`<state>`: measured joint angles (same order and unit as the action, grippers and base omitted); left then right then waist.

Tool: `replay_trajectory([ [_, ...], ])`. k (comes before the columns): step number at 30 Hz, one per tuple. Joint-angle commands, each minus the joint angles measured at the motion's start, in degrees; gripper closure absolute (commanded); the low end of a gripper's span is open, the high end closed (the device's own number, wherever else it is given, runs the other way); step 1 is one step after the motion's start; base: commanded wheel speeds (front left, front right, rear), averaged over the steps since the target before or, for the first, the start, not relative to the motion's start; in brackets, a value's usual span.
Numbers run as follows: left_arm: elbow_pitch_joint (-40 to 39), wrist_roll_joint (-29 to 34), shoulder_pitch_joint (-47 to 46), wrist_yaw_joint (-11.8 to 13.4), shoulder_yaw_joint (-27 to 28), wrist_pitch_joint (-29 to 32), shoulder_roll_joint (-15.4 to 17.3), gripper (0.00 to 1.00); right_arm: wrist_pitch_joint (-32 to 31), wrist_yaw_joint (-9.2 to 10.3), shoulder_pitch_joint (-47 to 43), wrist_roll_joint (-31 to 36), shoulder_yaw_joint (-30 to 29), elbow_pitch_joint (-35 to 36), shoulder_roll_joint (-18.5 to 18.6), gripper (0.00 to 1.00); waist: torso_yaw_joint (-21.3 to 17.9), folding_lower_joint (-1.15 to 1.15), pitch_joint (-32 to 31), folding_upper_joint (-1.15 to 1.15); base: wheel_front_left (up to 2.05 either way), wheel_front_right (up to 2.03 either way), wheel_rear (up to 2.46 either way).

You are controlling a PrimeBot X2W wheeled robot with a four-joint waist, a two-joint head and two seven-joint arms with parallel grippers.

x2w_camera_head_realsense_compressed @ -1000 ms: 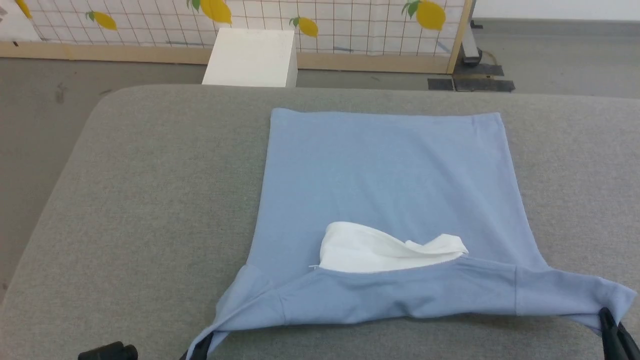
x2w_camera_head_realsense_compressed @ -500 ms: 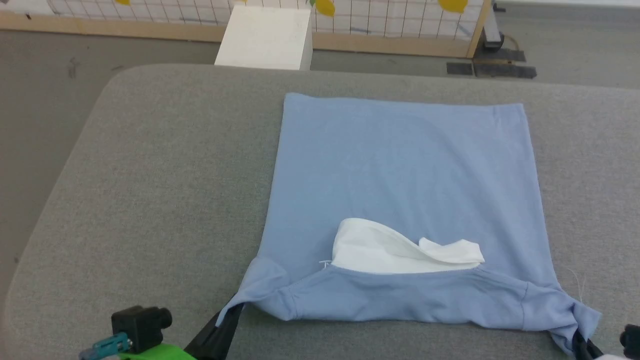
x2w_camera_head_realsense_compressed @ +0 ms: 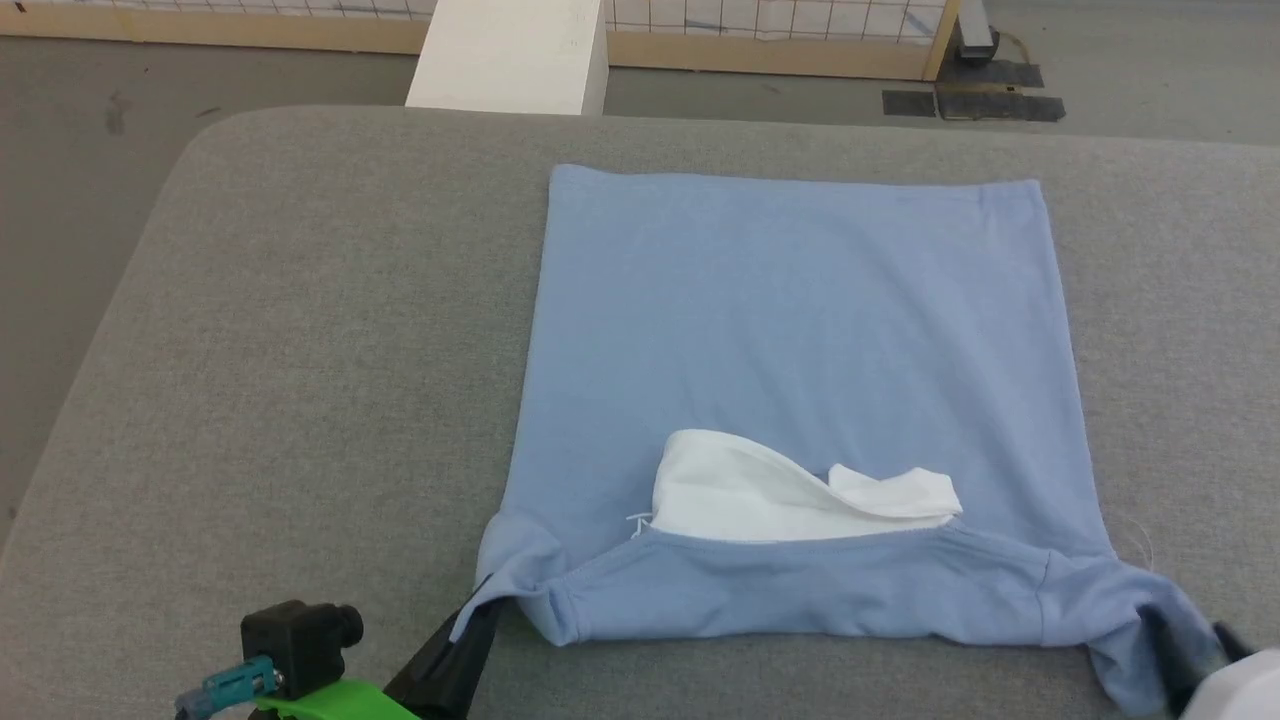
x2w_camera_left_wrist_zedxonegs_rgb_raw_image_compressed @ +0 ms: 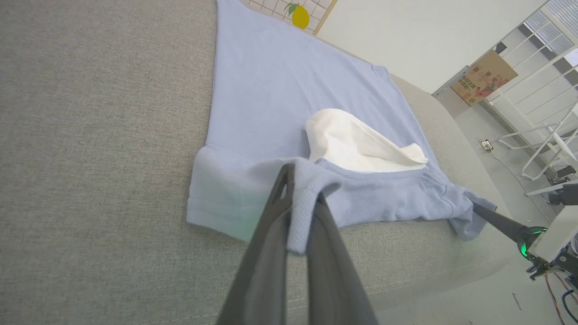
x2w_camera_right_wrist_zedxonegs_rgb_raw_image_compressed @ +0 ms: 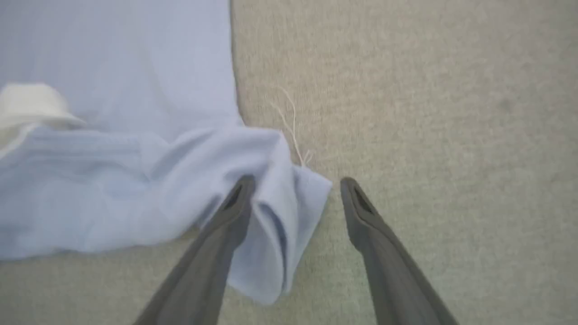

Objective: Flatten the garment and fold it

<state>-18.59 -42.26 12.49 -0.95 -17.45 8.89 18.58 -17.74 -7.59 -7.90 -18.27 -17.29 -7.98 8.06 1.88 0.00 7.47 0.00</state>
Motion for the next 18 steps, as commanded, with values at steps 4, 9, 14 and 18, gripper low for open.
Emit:
replay_trajectory([
  [4, -1.0, 0.4, -0.4, -0.1, -0.3, -1.3, -0.4, 1.00, -8.7, 0.10, -0.6, -3.8, -4.5, 14.8, 4.7, 0.00, 0.4, 0.00, 1.8, 0.00, 0.00, 0.00, 0.00],
  [9, -2.1, 2.0, -2.0, -0.3, -1.2, -2.0, -0.8, 1.00, -14.5, 0.10, 8.2, -2.7, -8.1, 21.2, 9.9, 0.00, 1.0, 0.00, 5.3, 0.00, 0.00, 0.00, 0.00],
  [14, -3.3, 4.3, -5.9, -0.8, -3.3, -2.0, -1.7, 1.00, -16.9, 0.10, 24.2, -0.2, -4.0, 15.7, 13.4, 0.00, 2.7, 0.00, 11.0, 0.00, 0.00, 0.00, 0.00],
  [18, -3.6, 5.7, -9.4, -1.4, -5.2, -1.8, -2.9, 1.00, -18.2, 0.10, 36.8, 0.0, -1.1, 7.5, 14.0, 0.00, 4.6, 0.00, 15.9, 0.00, 0.00, 0.00, 0.00],
])
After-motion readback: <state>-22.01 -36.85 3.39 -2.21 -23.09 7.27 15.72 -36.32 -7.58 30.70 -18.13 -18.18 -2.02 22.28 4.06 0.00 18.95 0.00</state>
